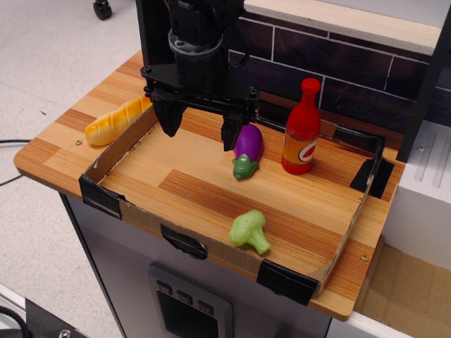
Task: Topple hot sauce bottle
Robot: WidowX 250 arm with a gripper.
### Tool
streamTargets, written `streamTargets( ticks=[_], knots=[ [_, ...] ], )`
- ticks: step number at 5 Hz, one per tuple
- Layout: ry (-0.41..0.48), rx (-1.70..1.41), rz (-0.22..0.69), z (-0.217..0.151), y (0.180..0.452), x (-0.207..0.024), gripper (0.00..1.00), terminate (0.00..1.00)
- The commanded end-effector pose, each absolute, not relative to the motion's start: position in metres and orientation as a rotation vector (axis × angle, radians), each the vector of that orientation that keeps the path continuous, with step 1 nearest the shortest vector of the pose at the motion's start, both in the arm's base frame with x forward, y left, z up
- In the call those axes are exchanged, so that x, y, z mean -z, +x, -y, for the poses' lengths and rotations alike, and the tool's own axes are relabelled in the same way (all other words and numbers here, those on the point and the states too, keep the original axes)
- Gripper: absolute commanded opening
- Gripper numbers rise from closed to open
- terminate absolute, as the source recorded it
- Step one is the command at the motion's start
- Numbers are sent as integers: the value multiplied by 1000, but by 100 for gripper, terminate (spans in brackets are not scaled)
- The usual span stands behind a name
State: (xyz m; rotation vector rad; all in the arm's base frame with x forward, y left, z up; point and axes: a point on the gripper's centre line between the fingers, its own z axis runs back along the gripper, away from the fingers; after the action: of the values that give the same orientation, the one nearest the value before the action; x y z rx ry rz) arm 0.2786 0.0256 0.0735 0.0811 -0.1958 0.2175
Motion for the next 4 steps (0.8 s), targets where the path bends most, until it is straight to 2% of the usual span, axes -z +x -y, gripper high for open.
streamTargets(
  ticks=[1, 2, 4],
  knots=[
    [81, -217, 196, -26, 279, -74, 100, 0],
    [47, -201, 189, 1, 302, -82, 100, 0],
    [15, -165, 230, 31, 326, -99, 100, 0]
  ],
)
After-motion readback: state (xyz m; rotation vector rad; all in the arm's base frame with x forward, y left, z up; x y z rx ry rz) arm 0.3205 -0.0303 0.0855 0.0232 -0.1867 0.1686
